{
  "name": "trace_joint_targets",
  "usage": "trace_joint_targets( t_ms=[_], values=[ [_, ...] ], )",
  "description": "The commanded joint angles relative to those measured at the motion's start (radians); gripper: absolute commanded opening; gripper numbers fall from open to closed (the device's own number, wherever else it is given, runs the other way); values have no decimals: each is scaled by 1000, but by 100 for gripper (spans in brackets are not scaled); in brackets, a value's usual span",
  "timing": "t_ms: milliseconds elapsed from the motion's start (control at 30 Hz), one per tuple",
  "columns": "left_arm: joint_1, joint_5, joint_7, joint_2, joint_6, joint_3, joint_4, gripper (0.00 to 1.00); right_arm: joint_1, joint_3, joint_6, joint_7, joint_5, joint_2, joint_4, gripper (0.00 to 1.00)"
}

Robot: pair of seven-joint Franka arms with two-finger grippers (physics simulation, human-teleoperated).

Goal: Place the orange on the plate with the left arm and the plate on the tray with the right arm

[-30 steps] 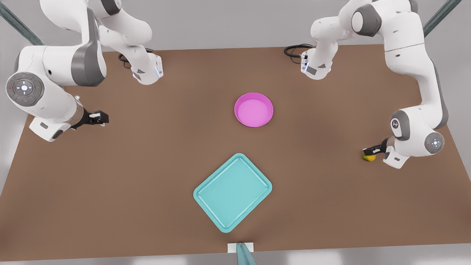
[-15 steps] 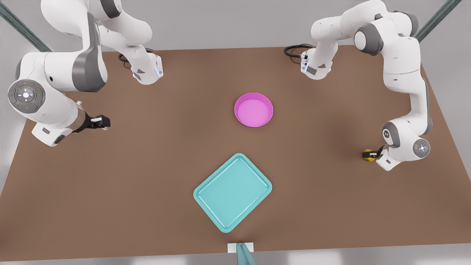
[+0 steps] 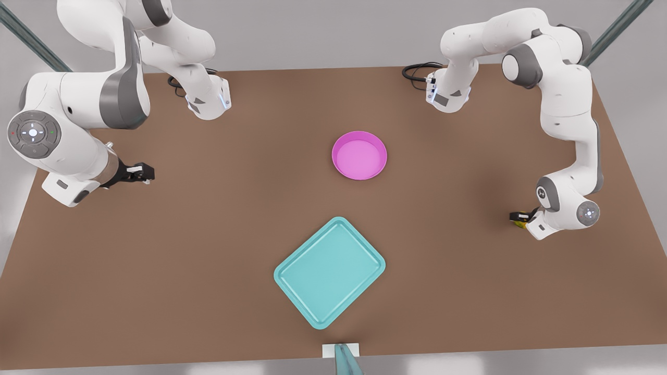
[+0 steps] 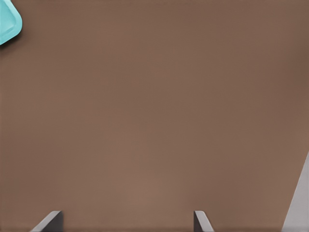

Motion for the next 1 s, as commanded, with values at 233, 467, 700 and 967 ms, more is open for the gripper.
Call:
trace_joint_targets(
  t_ms=[233, 467, 700, 967],
  values=[
    [-1, -1, 111, -6, -5, 0, 0, 67, 0, -1, -2, 4, 1, -2, 0, 100],
    [-129, 4, -7, -169, -195, -32, 17, 67, 0, -1, -2, 5, 12, 1, 0, 100],
    [-878, -4, -551, -227, -337, -38, 118, 67, 0, -1, -2, 5, 13, 1, 0, 100],
    [-1058, -19, -551, -205, -574, -41, 68, 67, 0, -1, -2, 5, 13, 1, 0, 100]
  ],
)
